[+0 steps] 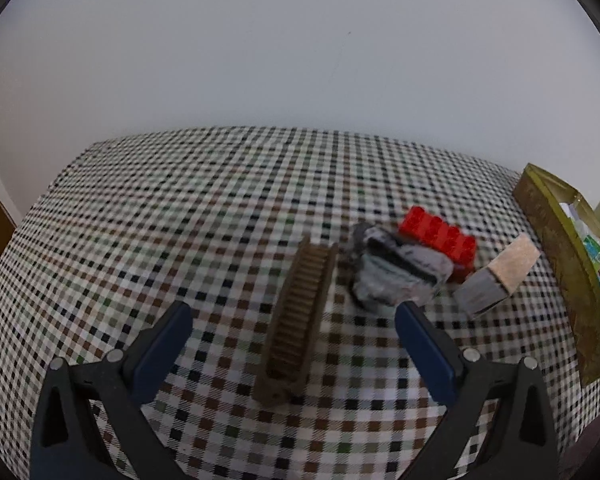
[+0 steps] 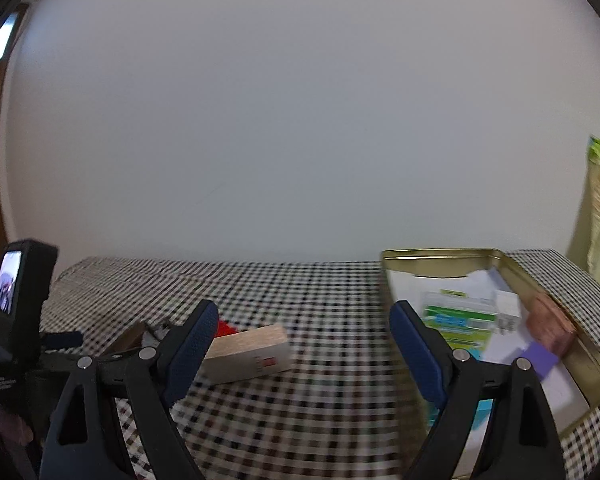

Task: Organize rigid objects
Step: 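Grasp the brown brush with the left tool while the right tool grasps the beige patterned box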

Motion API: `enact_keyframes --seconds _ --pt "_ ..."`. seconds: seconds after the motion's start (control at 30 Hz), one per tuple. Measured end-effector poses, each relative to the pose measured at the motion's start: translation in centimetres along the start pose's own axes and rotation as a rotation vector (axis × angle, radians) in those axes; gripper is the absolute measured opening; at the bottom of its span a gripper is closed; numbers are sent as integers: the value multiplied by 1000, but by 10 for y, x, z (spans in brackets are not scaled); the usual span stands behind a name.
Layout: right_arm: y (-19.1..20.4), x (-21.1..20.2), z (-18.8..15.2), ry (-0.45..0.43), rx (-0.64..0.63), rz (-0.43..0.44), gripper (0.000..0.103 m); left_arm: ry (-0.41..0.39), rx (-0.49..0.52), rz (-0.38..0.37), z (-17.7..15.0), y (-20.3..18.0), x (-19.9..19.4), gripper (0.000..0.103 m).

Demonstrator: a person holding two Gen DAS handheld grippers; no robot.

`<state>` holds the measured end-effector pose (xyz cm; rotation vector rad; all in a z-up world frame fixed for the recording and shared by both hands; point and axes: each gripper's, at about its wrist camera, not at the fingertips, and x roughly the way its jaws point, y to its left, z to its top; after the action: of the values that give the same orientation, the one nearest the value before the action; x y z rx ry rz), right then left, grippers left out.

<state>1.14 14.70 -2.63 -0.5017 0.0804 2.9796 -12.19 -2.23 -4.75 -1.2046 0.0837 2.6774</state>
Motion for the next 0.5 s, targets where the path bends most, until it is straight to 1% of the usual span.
enact_keyframes --seconds 0.1,0.2,0.3,0.37,0.4,0.47,0.5 --pt "7 10 2 37 -18 19 89 31 -4 15 -1 4 5 102" --pt "10 18 2 88 -4 33 89 55 -21 23 -2 8 9 102" --pt "13 35 0 158 3 37 89 97 -46 27 -2 16 17 101" --pt "15 45 -2 205 15 41 89 94 -47 37 -2 16 17 99" --pt "16 50 -2 226 32 45 89 93 -47 41 -1 16 18 97" --pt "16 59 -3 259 72 32 89 82 -48 48 -1 17 16 89" --pt "15 64 -4 268 95 25 89 74 -45 47 -1 17 15 78"
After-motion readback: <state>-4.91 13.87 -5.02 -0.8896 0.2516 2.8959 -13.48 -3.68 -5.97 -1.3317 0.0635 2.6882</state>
